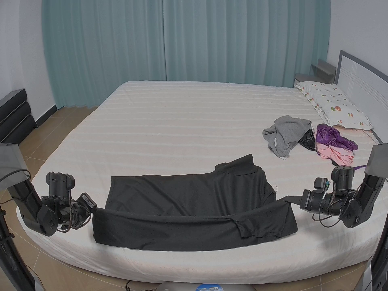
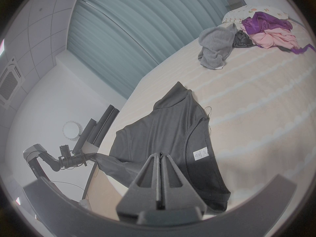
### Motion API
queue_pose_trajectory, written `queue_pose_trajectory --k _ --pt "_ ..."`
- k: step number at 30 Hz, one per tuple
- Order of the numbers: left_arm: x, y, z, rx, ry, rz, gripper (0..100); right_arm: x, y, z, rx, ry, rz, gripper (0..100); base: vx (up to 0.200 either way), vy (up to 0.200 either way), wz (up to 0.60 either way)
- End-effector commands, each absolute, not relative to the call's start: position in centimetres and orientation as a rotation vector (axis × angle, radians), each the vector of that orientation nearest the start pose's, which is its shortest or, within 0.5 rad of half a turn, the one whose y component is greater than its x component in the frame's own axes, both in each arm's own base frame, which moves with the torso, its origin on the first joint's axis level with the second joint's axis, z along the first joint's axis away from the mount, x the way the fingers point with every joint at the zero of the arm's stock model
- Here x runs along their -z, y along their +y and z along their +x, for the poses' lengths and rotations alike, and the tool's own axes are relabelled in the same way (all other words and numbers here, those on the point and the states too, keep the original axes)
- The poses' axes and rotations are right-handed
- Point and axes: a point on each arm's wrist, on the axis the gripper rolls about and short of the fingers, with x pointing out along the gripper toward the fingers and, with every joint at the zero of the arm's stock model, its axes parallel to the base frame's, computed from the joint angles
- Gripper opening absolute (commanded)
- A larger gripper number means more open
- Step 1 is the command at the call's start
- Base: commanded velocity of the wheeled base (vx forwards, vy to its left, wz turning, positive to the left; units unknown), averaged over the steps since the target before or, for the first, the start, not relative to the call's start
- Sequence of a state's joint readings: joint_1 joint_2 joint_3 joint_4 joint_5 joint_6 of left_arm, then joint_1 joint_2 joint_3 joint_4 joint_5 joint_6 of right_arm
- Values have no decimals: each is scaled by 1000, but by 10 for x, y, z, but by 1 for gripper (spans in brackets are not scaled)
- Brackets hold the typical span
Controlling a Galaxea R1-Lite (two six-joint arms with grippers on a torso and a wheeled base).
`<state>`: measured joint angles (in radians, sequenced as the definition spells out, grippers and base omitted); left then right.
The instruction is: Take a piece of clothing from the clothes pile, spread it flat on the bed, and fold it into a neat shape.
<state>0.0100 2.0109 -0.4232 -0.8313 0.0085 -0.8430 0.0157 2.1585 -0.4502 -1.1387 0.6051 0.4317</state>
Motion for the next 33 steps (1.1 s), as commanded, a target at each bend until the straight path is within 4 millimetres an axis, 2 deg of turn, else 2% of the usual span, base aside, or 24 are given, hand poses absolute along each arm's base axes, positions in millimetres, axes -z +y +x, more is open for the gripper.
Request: queue_pose_trajectory --k 1,5,11,22,30,33 --pt "-41 3 268 -314 657 -806 0 -25 17 291 -485 654 569 0 0 0 0" --pt "-45 3 261 -302 656 -780 0 -32 16 286 -487 640 566 0 0 0 0" --pt "-44 3 251 -289 679 -724 0 -32 13 282 -474 643 570 0 0 0 0" --pt "-39 4 246 -304 738 -686 0 -33 14 281 -481 630 566 0 0 0 0" --pt "-36 4 257 -308 745 -694 0 -25 17 288 -486 646 566 0 0 0 0" --pt "-29 4 263 -315 761 -694 0 -18 21 298 -491 650 561 0 0 0 0"
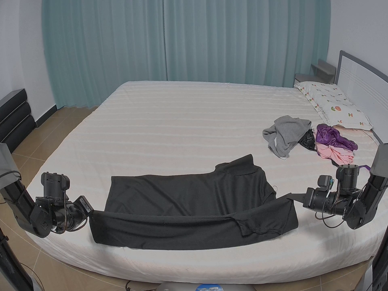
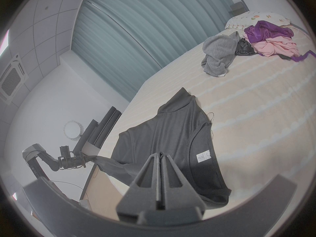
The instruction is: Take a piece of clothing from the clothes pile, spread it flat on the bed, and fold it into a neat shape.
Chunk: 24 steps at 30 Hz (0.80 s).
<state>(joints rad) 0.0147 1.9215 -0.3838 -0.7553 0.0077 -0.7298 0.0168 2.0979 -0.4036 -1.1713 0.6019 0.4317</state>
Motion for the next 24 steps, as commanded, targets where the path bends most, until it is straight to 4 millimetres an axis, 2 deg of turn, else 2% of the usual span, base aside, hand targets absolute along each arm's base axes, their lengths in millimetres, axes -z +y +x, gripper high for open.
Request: queue_pose_trajectory --k 1,11,19,20,24 --pt "-26 4 265 -318 766 -695 0 -17 21 301 -489 649 563 0 0 0 0" --pt "-5 5 292 -329 777 -692 0 2 19 324 -465 665 574 0 0 0 0" --pt "17 6 305 -351 819 -690 0 23 21 336 -453 698 579 0 0 0 0" --pt "24 6 311 -354 824 -688 0 27 22 340 -451 704 579 0 0 0 0" --pt "28 4 319 -357 817 -709 0 33 22 346 -436 734 585 0 0 0 0"
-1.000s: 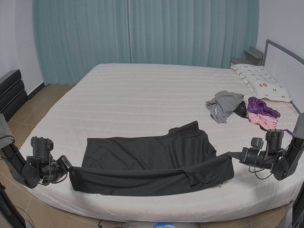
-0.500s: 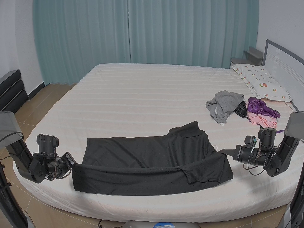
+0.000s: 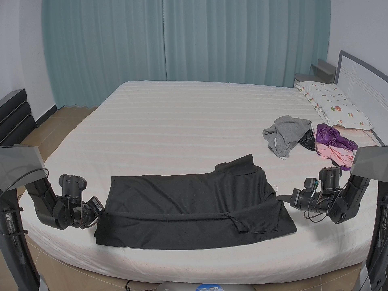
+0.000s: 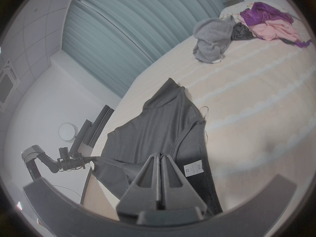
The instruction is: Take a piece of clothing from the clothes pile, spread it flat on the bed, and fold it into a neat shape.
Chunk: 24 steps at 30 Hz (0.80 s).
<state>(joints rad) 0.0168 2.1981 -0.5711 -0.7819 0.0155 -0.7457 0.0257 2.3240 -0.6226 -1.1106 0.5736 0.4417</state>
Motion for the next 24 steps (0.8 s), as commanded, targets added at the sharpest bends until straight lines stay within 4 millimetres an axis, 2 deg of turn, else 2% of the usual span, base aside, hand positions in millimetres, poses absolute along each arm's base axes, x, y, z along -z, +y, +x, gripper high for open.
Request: queue_pose_trajectory --k 1,6,7,8,9,16,24 --pt "29 4 320 -359 813 -717 0 35 22 348 -435 739 585 0 0 0 0" --pt "30 4 322 -360 813 -720 0 39 23 352 -420 738 581 0 0 0 0" --pt "32 4 321 -363 819 -719 100 42 25 352 -416 747 577 0 0 0 0" --pt "33 4 322 -362 822 -716 100 43 27 352 -420 753 576 0 0 0 0" --pt "33 4 322 -362 822 -716 100 43 27 352 -420 755 575 100 0 0 0" --pt "31 6 321 -377 811 -745 100 37 23 350 -411 737 585 100 0 0 0" --pt "15 9 313 -357 703 -787 100 26 20 345 -362 746 717 100 0 0 0"
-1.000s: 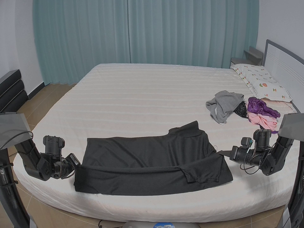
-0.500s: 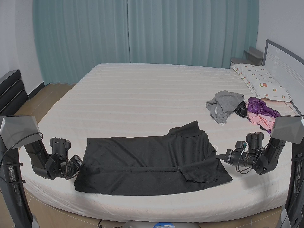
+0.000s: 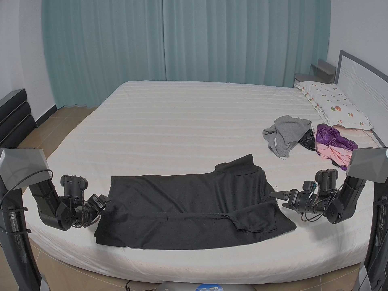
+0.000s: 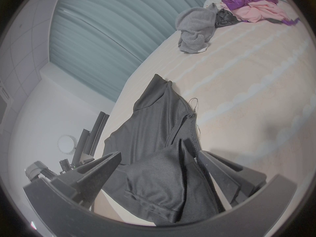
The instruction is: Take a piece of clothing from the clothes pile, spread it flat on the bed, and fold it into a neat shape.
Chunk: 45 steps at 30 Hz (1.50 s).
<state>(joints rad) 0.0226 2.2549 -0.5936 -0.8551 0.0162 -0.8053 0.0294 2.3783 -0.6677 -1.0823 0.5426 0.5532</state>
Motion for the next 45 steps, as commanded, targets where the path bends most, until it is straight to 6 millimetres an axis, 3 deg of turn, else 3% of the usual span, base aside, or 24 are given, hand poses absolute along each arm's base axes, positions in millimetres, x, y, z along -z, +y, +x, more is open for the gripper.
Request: queue_pose_trajectory --k 1,11,24,30,33,40,45 --pt "14 9 310 -347 687 -800 100 26 20 344 -359 743 727 100 0 0 0" --pt "12 8 304 -310 628 -819 100 25 22 337 -366 701 764 100 180 0 0" --pt "8 8 313 -301 608 -824 100 28 24 335 -366 715 766 100 0 0 0" --pt "-1 15 340 -267 622 -852 100 30 24 336 -365 722 771 100 0 0 0" --pt "-9 22 363 -223 643 -880 100 31 22 335 -363 730 780 100 0 0 0" --pt "4 29 403 -214 665 -836 100 33 23 338 -347 740 835 100 0 0 0" --pt "14 28 427 -105 696 -804 100 33 24 338 -349 745 834 100 0 0 0"
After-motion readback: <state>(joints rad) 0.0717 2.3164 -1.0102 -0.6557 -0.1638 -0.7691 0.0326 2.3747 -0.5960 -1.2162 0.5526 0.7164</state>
